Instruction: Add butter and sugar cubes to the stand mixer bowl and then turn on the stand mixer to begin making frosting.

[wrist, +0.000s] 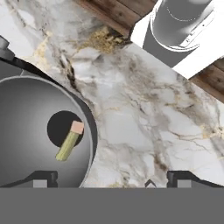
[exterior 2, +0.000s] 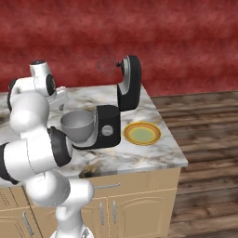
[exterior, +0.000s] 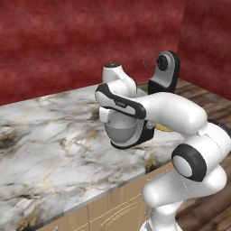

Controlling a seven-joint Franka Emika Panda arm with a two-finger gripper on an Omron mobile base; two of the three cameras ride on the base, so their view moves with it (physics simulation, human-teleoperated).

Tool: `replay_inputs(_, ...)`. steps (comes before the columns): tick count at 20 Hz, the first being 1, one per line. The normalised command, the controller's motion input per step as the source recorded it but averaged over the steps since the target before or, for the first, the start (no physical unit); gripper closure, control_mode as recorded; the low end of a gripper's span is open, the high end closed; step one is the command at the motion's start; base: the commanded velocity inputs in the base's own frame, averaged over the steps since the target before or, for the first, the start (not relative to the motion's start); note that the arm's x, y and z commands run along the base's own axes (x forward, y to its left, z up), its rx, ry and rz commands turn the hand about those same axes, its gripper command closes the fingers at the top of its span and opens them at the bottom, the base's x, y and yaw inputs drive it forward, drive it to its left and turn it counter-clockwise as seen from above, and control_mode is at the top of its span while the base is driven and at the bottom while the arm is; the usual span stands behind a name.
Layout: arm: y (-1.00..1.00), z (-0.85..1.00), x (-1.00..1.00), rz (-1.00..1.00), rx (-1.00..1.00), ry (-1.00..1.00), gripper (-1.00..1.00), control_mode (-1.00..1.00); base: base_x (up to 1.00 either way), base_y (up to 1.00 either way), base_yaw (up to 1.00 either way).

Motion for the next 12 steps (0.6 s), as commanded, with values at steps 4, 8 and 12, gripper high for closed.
replay_inputs(4,0.17,-0.02,-0.52,0.21,0.00,0.02,-1.00,-1.00,0.00,0.00,0.00)
replay_inputs(8,0.08,-0.12,-0.59,0.21,0.00,0.00,-1.00,-1.00,0.00,0.00,0.00)
replay_inputs(12,0.06,-0.06,-0.47,0.21,0.00,0.00,-1.00,-1.00,0.00,0.00,0.00)
